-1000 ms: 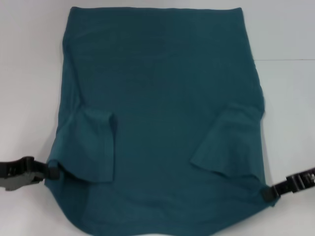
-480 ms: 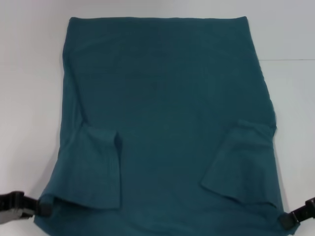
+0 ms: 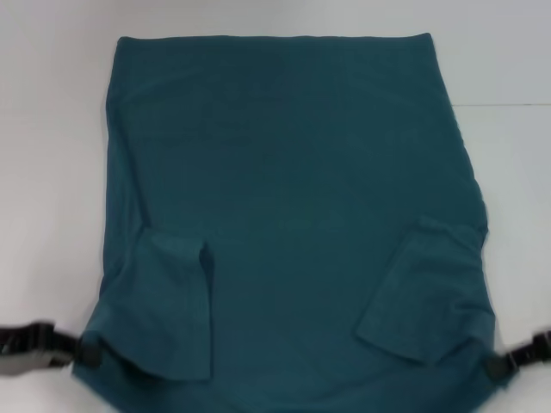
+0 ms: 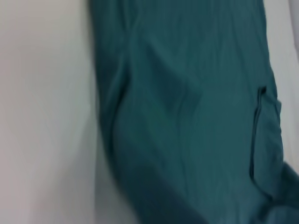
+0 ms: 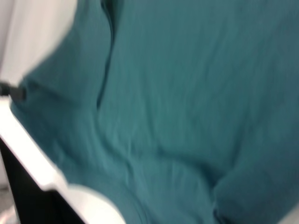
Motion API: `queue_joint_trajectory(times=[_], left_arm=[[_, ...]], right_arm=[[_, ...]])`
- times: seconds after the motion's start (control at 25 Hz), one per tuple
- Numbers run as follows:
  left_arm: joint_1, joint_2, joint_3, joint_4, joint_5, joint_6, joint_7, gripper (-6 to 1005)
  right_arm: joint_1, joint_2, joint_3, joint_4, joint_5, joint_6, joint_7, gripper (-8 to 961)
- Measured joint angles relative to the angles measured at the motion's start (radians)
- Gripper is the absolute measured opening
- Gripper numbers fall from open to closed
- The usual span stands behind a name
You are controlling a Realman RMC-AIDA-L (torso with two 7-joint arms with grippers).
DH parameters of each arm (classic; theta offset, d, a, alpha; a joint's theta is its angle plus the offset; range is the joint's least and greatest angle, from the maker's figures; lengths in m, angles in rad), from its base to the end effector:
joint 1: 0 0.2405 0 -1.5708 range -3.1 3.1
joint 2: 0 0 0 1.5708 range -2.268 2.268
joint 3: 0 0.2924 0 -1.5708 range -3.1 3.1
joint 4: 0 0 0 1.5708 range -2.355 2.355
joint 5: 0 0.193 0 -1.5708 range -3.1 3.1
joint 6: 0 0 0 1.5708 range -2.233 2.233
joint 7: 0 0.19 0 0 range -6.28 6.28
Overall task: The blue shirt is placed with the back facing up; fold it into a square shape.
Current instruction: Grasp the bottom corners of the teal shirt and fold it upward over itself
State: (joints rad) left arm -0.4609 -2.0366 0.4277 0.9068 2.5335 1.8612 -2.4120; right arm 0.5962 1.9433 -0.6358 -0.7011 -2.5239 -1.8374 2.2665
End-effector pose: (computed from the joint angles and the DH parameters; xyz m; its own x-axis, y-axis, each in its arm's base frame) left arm -0.3402 0.2825 -0.0067 0.0346 0.9817 0.1874 0.9956 -0.0503 0.0795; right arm 0.3189 0.3038 -0.0159 0.3024 -0.9528 0.0255 -0.9520 -0.3007 0.0566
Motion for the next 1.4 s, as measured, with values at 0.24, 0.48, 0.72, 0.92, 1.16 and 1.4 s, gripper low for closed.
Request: queue_joint_trajectory(times=[0.24,0.48,0.72,0.92,1.16,1.4], left_arm=[[-0.115,0.018,0.000,-0.095,-0.001,-0.140,-0.051,27],[-0.210,0.028,0.006,-0.131,-0.001,-0.280,-0.114,26],[-0.270,0.022,0.046,-0.176,0.001,-0.467,-0.145,26],[-0.296,-0.001,0.061,-0.214,0.000,-0.648,-0.150,27],[-0.325,-0.020,0.065,-0.235,-0.002,-0.778,-0.146,26],[-0.363,-0.021,0.100,-0.279,-0.003,-0.899,-0.147,27]], right_arm=[[0.031,0.004,0.057,0.000,0.082,0.100,0.019,49],[0.044,0.002,0.067,-0.002,0.160,0.257,0.075,49],[0.058,0.017,0.057,0.001,0.190,0.484,0.115,49],[0.084,0.036,0.014,0.003,0.185,0.620,0.117,50],[0.126,0.047,-0.009,0.014,0.185,0.759,0.122,50],[0.182,0.052,-0.049,0.062,0.185,0.891,0.123,50]])
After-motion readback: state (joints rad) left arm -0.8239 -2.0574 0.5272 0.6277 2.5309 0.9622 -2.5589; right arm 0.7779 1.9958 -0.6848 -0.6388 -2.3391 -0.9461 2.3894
